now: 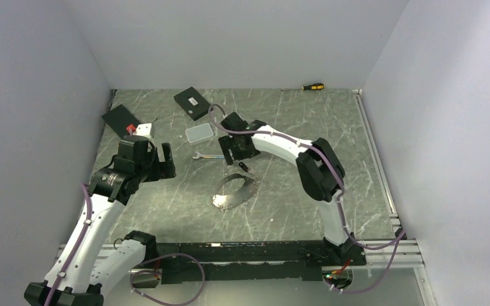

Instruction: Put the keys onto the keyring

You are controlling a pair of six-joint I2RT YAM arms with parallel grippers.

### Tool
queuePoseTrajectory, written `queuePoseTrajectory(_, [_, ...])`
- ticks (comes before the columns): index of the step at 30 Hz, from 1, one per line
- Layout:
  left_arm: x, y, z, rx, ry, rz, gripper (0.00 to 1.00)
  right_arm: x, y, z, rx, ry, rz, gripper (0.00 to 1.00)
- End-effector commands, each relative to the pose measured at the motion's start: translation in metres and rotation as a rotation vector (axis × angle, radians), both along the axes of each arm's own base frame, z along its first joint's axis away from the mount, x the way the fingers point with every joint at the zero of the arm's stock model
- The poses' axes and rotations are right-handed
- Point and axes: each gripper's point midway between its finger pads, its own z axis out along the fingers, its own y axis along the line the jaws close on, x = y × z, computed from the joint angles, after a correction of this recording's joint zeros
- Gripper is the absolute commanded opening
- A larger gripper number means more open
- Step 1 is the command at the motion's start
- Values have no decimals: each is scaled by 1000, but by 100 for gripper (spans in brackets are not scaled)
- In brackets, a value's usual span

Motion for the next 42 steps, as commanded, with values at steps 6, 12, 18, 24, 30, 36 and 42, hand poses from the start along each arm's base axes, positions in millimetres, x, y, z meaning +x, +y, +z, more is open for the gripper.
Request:
queuePoseTrajectory(6, [6,-1,9,-6,-47,0,96,11,-13,-8,-160,18,-74,68])
queuePoseTrajectory(12, [7,-1,8,-4,-42,2,96,0,-17,-23,-179,70,-72,55])
queuePoseTrajectory(18, [7,-1,7,-2,-40,4,96,-5,-20,-25,-183,81,-68,30])
queuePoseTrajectory(24, [8,0,6,2,-31,5,95,0,-18,-15,-178,58,-66,0])
queuePoseTrajectory(30, [8,-2,6,-1,-32,-1,95,7,-14,12,-141,-1,-68,0])
queuePoseTrajectory(36, [8,-13,11,-41,-55,-62,94,11,-9,48,-55,-77,-68,0])
queuePoseTrajectory(42, [8,-50,21,-179,-140,-242,98,7,-4,86,68,-156,-52,0])
